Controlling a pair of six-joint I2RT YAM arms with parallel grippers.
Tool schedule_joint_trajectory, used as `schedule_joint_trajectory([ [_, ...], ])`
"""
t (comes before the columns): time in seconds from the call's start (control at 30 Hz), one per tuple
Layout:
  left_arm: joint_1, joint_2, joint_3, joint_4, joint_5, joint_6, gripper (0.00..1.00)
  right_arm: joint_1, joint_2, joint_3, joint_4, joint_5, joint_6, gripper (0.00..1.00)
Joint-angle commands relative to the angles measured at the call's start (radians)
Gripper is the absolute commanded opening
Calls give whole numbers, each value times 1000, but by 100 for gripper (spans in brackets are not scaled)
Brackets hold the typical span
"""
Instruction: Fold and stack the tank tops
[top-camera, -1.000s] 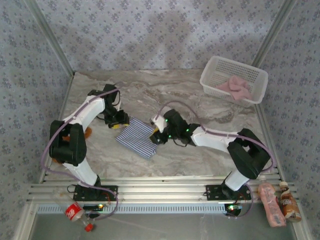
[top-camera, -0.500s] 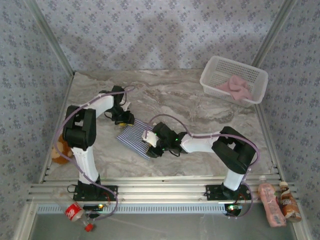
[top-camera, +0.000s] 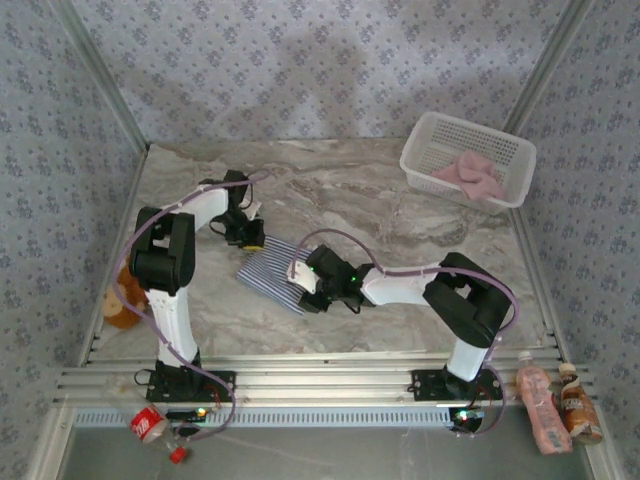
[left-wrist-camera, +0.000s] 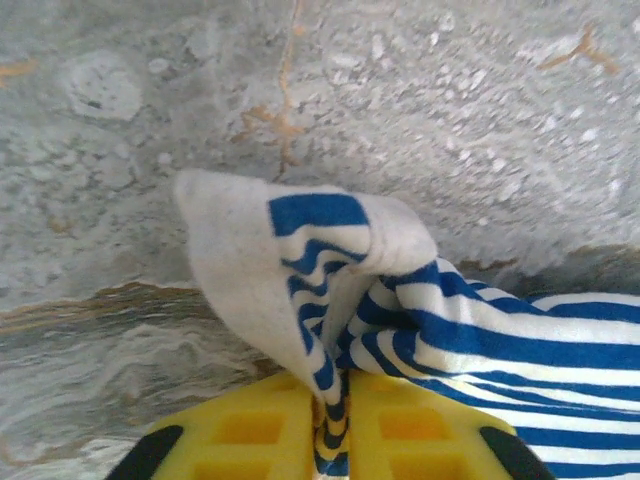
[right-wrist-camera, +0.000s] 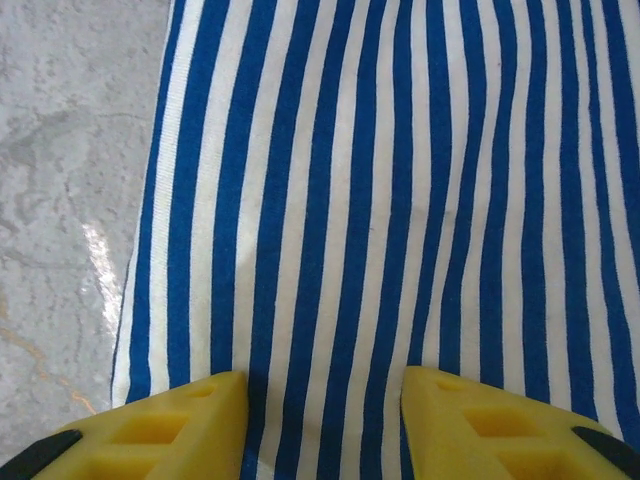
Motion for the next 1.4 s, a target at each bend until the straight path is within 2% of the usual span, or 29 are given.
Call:
schedule_joint_trajectory([
  [0.0, 3, 26, 4, 17, 111, -50, 7, -45, -43, -12, -52, 25, 26, 48],
  [0.27, 13, 1, -25, 123, 405, -182, 2, -165, -185, -29, -80, -2, 68, 54],
  [0.33, 23, -11, -46, 174, 444, -194, 2, -185, -214, -37, -82, -4, 74, 55],
  [0.5, 49, 7, -71, 175, 406, -185, 3, -215, -239, -65, -67, -31, 103, 57],
  [0.57, 55, 17, -48, 114, 301, -151, 6, -221, -242, -75, -56, -37, 120, 58],
  [0.67, 48, 29, 16, 7, 195, -86, 15, -229, -253, -87, -47, -43, 144, 59],
  [0.77, 38, 24, 60, -54, 124, -51, 29, -235, -263, -89, -46, -49, 158, 60],
  [0.97, 7, -46, 79, -138, 12, -28, 43, -249, -287, -107, -42, -59, 192, 62],
  [1.1, -41, -108, 11, -149, 17, -47, 49, -258, -305, -135, -25, -59, 217, 66],
  [1.23, -58, -137, -75, -129, -22, -67, 50, -267, -319, -144, -14, -56, 229, 67],
  [1.37, -66, -138, -125, -77, 29, -93, 50, -274, -321, -144, -16, -60, 227, 67],
])
